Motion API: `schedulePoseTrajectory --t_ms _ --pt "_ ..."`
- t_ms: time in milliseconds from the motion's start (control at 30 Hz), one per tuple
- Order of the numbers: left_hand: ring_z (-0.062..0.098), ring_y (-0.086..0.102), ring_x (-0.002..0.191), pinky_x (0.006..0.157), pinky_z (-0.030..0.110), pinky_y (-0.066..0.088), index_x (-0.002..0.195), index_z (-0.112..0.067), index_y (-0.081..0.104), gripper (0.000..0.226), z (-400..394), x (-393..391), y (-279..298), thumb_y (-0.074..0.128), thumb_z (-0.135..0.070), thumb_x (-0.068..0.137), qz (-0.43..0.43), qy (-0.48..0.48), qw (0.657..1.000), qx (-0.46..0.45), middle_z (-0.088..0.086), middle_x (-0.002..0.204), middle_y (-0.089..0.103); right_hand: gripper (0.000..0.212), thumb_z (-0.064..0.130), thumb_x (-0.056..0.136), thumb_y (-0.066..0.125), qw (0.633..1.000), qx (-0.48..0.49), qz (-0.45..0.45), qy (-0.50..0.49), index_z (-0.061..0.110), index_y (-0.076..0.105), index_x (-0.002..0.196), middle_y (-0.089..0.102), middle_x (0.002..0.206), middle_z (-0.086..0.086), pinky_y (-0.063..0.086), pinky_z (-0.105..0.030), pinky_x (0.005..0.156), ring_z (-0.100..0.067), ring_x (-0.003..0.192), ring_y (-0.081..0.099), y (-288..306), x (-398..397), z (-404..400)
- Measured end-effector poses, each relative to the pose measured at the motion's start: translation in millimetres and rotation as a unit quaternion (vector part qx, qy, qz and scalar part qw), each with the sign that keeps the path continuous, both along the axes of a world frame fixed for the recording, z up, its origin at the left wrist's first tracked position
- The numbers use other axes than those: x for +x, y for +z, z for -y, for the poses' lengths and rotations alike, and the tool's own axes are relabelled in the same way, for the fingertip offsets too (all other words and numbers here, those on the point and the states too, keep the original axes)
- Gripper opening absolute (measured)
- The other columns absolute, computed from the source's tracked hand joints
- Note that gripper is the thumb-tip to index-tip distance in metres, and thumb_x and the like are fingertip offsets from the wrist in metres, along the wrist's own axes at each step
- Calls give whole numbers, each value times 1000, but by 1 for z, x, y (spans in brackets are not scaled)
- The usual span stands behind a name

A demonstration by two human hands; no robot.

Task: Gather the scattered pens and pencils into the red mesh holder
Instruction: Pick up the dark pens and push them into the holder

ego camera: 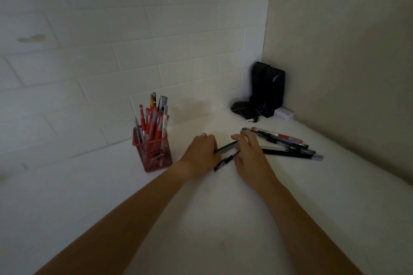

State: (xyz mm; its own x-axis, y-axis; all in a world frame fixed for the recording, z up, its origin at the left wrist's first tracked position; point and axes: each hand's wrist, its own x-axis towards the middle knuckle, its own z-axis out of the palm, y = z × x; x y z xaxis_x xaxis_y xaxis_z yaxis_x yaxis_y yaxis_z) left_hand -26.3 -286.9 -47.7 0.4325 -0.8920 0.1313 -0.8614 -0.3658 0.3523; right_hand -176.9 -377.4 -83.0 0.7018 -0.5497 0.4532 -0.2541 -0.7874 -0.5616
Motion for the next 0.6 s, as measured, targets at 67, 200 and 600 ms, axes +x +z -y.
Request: schedulePoseTrajectory --t_ms 67,200,600 --pt "28 57 92 75 35 44 99 -6 54 18 -6 -9 8 60 -20 90 -50 -6 998 33 16 104 63 58 -14 91 56 1000 -3 -5 -2 5 49 146 24 162 -20 32 -24 114 -25 137 44 -4 4 -1" --pt "29 60 89 68 32 43 97 -7 48 14 -12 -23 14 57 -17 93 -93 15 995 44 16 100 62 53 -14 93 54 998 -6 -57 21 5 55 143 40 157 -19 24 -38 124 -34 145 38 -11 11 0" --pt "36 56 115 90 38 47 123 1 50 35 -31 -48 6 54 -22 97 5 99 993 65 19 124 54 53 -16 94 51 995 42 73 57 12 56 138 49 145 -8 46 -21 108 -17 123 59 -1 1 -16"
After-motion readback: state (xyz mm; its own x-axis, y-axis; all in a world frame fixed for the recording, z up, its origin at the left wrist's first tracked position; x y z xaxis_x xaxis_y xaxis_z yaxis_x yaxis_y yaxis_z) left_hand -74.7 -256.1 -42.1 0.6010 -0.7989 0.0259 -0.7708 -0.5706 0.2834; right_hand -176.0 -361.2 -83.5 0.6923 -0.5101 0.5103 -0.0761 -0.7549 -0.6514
